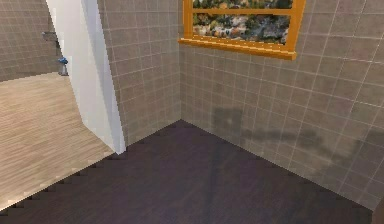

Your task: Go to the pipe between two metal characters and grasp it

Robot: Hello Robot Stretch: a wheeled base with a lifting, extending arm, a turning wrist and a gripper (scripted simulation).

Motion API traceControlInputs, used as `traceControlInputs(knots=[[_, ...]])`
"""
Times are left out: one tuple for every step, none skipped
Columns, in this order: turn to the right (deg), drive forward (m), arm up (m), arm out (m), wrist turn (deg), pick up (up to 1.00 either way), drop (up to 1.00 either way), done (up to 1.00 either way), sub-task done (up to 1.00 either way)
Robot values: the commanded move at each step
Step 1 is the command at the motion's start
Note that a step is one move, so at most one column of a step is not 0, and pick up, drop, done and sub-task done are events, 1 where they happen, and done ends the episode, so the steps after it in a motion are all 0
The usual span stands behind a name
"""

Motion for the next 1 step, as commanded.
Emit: traceControlInputs(knots=[[0.0, 0.00, 0.00, 0.00, 12.0, 0.00, 0.00, 0.00, 0.00]])
